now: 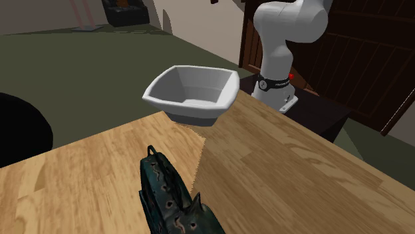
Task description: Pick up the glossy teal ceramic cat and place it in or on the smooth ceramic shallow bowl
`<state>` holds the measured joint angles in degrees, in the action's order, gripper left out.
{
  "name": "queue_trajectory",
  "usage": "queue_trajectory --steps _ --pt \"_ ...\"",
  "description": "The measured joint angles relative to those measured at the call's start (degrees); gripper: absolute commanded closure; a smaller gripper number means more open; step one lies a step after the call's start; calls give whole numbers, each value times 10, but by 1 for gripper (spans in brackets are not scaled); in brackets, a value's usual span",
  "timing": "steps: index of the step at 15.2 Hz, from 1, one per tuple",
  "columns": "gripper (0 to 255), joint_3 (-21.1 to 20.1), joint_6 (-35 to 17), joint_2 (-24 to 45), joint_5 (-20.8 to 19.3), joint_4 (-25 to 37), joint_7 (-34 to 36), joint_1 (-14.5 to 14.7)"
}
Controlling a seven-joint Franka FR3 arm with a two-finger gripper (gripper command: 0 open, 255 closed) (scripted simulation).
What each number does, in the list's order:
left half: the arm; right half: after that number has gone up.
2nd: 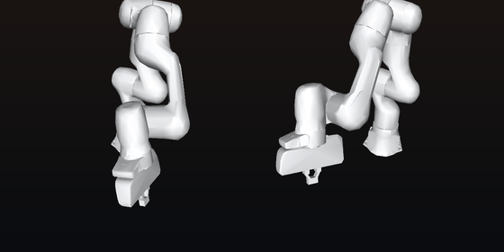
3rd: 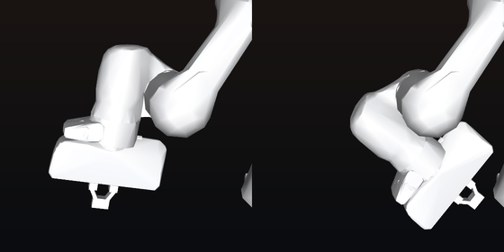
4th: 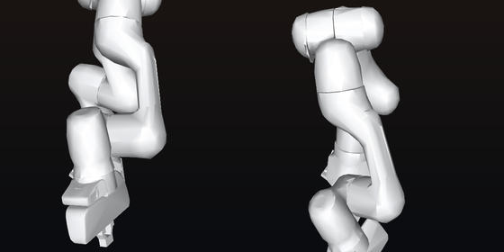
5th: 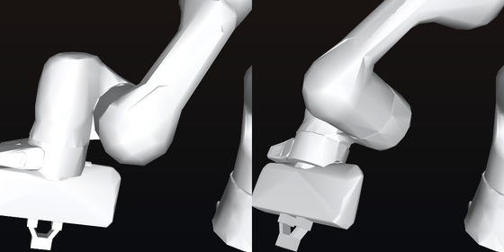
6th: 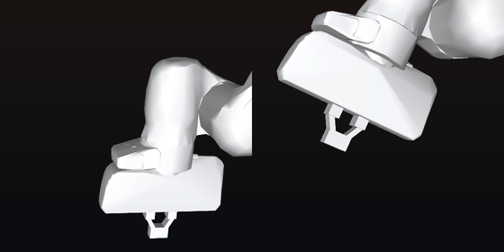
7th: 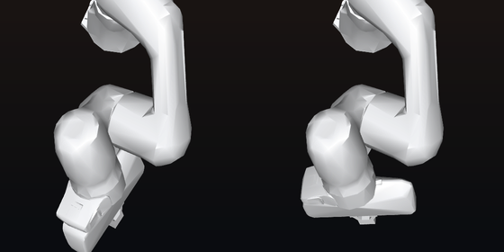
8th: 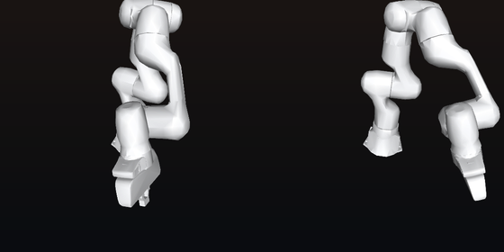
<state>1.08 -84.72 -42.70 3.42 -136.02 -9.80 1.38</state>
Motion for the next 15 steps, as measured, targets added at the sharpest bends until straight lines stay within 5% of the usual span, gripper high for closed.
queue_trajectory --steps 15 --pt "0 -23 -188 235 -55 100 -187 76"
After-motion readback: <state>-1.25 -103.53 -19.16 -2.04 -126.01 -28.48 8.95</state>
